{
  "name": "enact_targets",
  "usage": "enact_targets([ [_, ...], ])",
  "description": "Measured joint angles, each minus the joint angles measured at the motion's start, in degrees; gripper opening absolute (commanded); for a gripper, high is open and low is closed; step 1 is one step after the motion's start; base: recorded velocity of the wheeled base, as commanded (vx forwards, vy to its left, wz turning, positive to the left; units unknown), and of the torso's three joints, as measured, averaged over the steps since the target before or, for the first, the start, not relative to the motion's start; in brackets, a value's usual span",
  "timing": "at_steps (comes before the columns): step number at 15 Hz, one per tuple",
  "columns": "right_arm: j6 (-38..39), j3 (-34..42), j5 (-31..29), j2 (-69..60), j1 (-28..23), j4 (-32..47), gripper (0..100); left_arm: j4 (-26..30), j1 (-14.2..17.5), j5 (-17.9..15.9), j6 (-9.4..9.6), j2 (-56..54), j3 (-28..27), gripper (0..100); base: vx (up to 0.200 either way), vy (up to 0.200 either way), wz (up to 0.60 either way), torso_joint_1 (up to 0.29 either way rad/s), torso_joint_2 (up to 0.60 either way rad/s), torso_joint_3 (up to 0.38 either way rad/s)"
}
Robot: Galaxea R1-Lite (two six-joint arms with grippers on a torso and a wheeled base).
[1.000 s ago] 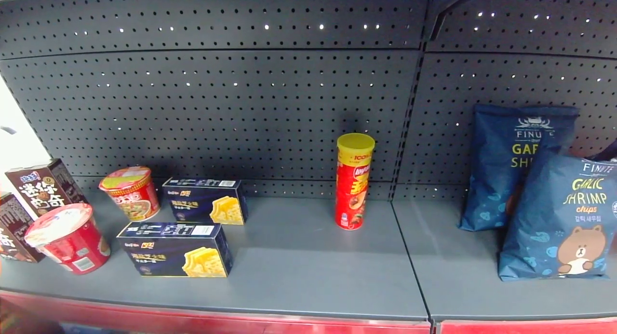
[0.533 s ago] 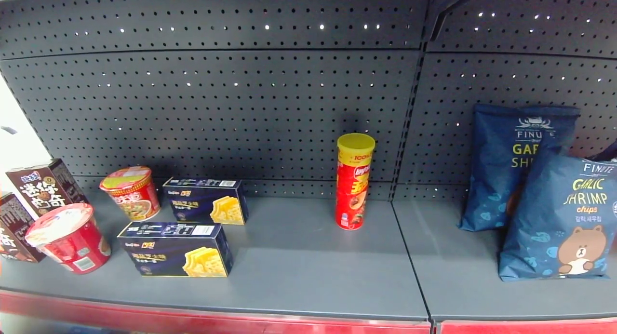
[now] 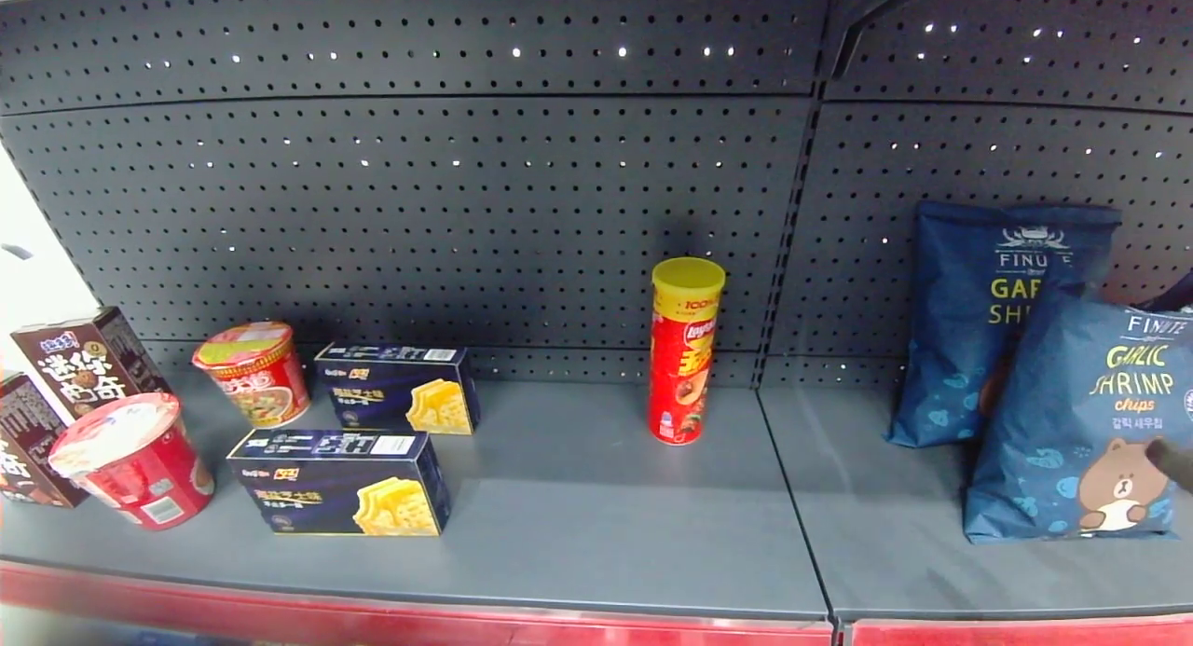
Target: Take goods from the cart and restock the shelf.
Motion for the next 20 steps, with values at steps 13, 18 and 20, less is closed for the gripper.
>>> enact_targets([
  [13,-11.69,-21.70,26.88,51.24,2.23,-23.81,100,0.13,-0.44,-3.30,-2.24,-0.71,3.73,0,0.000,0.000,0.00,0.000,0.00,0.000],
  [18,-14.95,-24.34,35.41,62.56,2.58,-31.34,100,0.17,-0.48,-4.12,-2.24,-1.45,5.74,0,0.000,0.000,0.00,0.000,0.00,0.000],
  [20,-14.79,-24.64,37.00,66.29,2.91,-33.23,100,0.24,-0.48,-4.14,-2.29,-2.32,6.24,0,0.000,0.000,0.00,0.000,0.00,0.000],
])
